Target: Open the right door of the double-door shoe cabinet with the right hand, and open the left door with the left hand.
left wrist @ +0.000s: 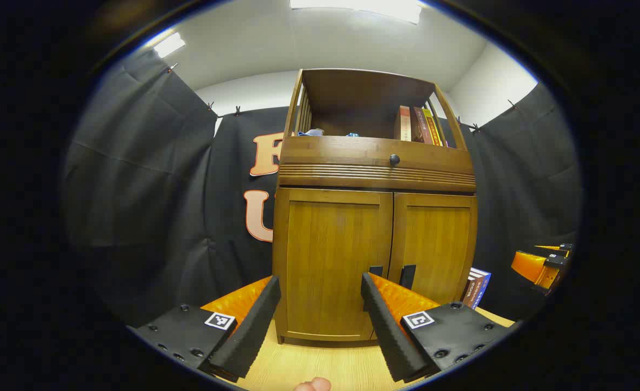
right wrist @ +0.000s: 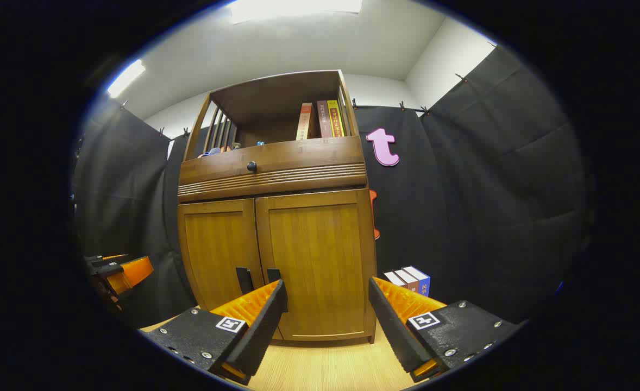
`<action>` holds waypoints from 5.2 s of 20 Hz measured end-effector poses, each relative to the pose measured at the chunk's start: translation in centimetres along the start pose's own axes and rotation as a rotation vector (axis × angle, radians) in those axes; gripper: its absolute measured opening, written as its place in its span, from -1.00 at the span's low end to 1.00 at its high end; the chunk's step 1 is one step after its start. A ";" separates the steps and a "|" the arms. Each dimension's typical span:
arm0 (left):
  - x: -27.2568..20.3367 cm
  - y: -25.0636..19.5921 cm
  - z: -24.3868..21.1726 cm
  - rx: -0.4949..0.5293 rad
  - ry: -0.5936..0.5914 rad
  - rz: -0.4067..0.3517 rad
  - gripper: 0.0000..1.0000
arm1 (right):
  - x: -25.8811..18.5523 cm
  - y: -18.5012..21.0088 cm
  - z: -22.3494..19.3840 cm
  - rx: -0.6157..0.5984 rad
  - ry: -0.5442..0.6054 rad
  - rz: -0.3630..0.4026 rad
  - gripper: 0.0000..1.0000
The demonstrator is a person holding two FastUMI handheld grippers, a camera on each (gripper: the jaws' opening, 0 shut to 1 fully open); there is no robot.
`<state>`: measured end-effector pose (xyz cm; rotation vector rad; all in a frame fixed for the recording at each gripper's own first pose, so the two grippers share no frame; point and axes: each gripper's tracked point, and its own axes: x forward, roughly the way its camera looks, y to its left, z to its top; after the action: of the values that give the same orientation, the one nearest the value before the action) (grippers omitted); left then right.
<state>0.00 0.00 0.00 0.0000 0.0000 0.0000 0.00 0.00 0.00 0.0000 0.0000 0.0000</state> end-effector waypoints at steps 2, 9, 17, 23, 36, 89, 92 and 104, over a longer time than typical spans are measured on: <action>0.1 -0.1 0.1 -0.001 -0.001 -0.001 0.93 | 0.0 -0.1 0.1 0.007 -0.003 -0.004 1.00; 0.1 0.3 0.2 0.002 -0.009 0.011 0.90 | 0.0 0.1 0.1 0.004 -0.005 -0.002 1.00; -0.1 0.7 0.4 0.000 -0.012 0.015 0.94 | 0.0 0.6 0.4 0.004 -0.009 0.007 0.86; -0.3 0.8 0.8 -0.003 -0.019 0.023 0.93 | 0.0 0.9 0.5 0.002 -0.014 0.020 0.86; -1.7 1.1 0.8 0.001 -0.024 0.029 0.90 | 8.5 6.3 -0.7 -0.032 -0.015 0.120 0.86; -3.7 -4.9 -2.3 0.003 0.034 -0.048 0.93 | 8.5 4.9 -12.3 -0.005 0.209 0.258 -0.39; -3.8 -6.6 -2.6 -0.001 0.043 -0.073 0.93 | 6.7 2.4 -11.6 -0.003 0.216 0.226 -0.41; -3.6 -8.5 -3.6 -0.016 0.063 -0.107 0.89 | 3.2 -10.4 -10.2 -0.069 0.214 -0.019 -0.75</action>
<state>-3.61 -8.54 -3.57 -0.0157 0.0626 -0.1071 3.19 -10.36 -10.20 -0.0692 0.2142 -0.0186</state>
